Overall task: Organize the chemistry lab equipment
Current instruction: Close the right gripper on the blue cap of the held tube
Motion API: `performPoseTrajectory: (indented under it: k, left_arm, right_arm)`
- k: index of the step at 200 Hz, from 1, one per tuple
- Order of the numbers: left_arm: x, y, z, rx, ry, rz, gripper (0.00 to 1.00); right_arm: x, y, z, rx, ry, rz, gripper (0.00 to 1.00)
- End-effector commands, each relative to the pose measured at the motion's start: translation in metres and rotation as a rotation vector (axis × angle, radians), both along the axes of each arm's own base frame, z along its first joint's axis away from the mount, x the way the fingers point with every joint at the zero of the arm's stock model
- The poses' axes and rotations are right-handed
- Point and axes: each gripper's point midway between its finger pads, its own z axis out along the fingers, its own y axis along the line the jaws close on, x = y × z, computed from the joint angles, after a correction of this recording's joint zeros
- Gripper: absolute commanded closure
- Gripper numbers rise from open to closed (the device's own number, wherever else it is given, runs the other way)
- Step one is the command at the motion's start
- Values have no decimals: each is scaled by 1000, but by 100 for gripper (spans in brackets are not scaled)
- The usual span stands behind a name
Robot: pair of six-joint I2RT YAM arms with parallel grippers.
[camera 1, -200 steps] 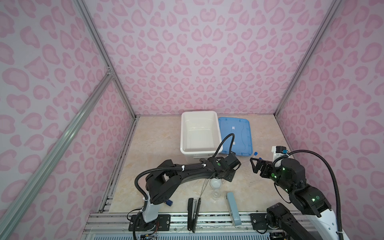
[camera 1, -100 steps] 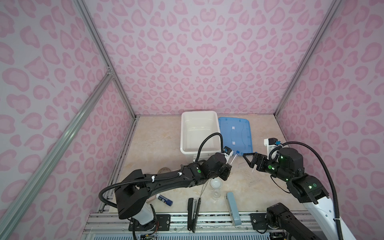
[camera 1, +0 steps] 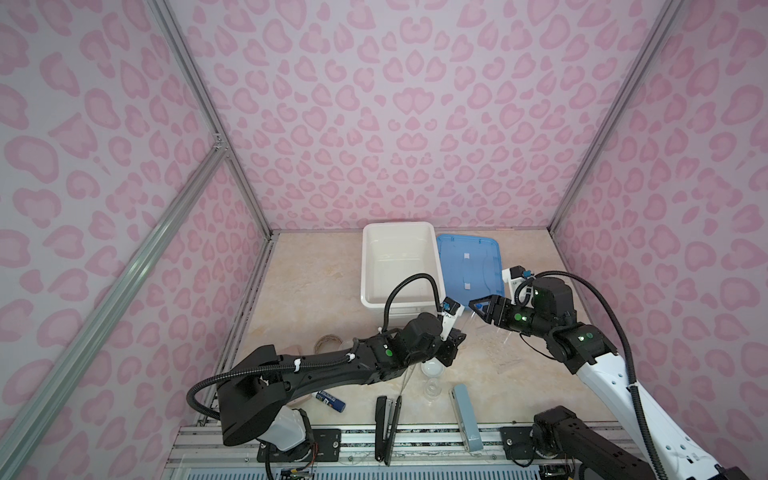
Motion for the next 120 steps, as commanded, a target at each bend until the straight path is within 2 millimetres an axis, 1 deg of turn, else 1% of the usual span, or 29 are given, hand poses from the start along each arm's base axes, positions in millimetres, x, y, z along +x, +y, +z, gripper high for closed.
performPoseTrajectory:
  k: [1,17,35,43,73,88,98,112,120]
  left_arm:
    - [2,-7,13,-47,-34,-13,87]
    - [2,-8,13,-47,-34,-12,87]
    - [2,-10,14,-51,-31,-17,87]
    - [1,-10,14,-51,-29,-18,87]
    - [0,-12,11,-44,-25,-21,87]
    - [1,-13,9,-38,-23,-19,87]
    - [1,-14,7,-33,-21,-20,87]
    - [1,-15,6,-31,-17,-21,87]
    - [1,-16,5,-30,-16,-22,87]
  right_arm:
    - [2,6,4,35,-21,19,45]
    - [2,6,2,44,-15,17,52]
    - [2,7,3,44,-17,23,56]
    - [3,6,2,40,-16,21,61]
    - [2,6,0,36,-16,18,71]
    - [2,6,-1,40,-12,15,73]
    - [1,5,-1,42,-13,16,77]
    - [1,4,-4,30,-10,13,81]
    - [1,3,-6,24,-7,10,81]
